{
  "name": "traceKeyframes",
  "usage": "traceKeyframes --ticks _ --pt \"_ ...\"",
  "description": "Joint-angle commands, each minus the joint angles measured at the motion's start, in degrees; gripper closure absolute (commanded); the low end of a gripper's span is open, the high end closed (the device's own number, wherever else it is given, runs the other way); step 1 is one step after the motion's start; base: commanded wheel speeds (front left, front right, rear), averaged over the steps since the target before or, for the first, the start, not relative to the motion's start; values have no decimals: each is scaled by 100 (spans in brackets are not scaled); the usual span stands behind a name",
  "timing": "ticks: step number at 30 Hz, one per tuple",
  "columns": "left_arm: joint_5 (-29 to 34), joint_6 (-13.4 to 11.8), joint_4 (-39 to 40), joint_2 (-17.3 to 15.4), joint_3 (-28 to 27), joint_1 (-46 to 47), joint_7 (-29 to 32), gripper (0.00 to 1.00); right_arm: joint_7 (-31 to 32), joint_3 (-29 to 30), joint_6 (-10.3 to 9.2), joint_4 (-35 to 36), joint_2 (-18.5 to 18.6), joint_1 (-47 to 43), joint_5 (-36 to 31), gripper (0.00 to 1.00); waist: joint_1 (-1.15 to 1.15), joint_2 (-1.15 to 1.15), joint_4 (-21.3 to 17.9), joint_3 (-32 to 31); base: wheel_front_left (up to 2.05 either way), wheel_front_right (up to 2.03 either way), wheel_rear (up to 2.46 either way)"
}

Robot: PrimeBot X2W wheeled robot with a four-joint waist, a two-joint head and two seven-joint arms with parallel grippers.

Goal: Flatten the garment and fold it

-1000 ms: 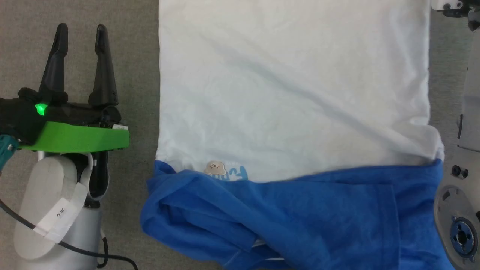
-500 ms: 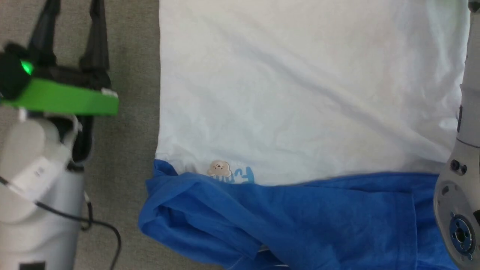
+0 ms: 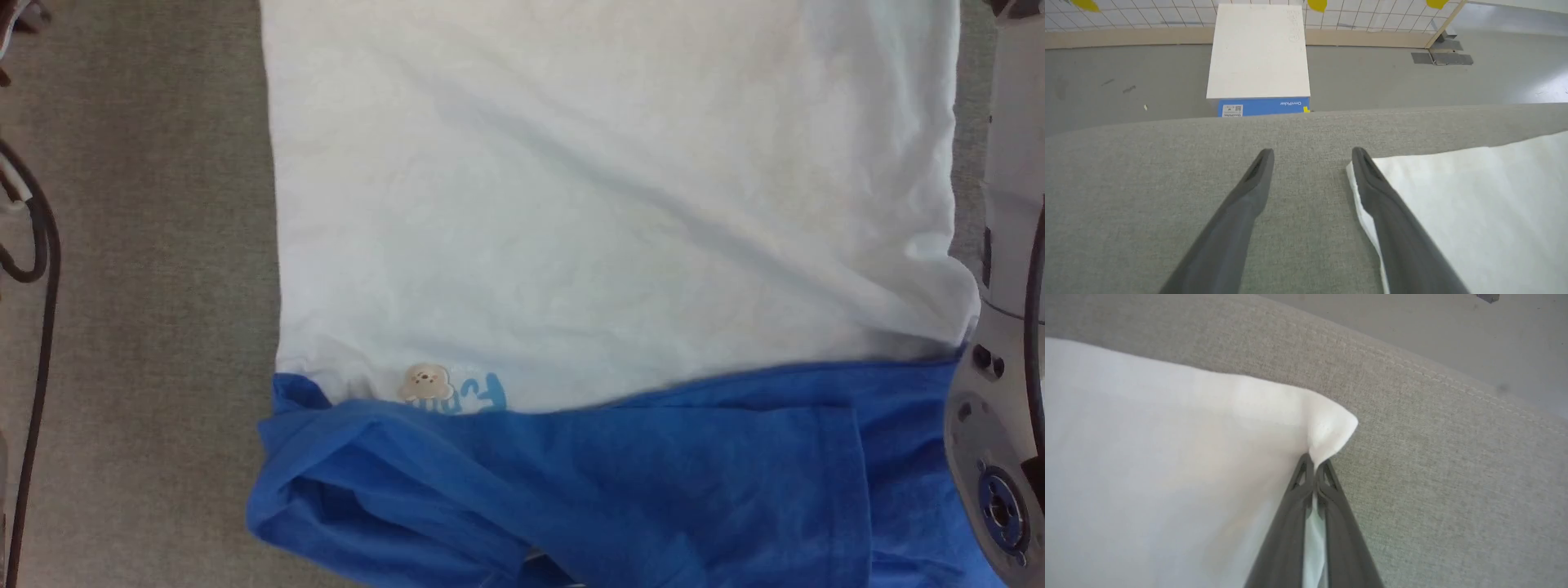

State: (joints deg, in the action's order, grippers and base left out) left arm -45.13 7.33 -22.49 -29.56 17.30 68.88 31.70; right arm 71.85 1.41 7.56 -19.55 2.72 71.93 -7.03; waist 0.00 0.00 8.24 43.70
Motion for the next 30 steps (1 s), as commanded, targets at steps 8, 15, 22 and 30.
traceKeyframes --ticks 8,15,22,30 --pt "-746 -362 -445 120 151 285 1843 0 -163 -199 -8 -128 16 94 241 100 0 0 -252 236 0 0 0" --pt "-823 -401 -325 72 197 100 2014 100 -238 -258 -8 -153 16 118 257 100 0 0 -281 343 0 0 0" --pt "-859 -118 -306 2 224 203 1713 100 -452 -180 -8 -194 16 202 341 100 0 0 -292 370 0 0 0" --pt "-77 -76 -128 -66 266 328 167 100 -1559 -21 -8 -154 16 326 261 100 0 0 -325 138 0 0 0"
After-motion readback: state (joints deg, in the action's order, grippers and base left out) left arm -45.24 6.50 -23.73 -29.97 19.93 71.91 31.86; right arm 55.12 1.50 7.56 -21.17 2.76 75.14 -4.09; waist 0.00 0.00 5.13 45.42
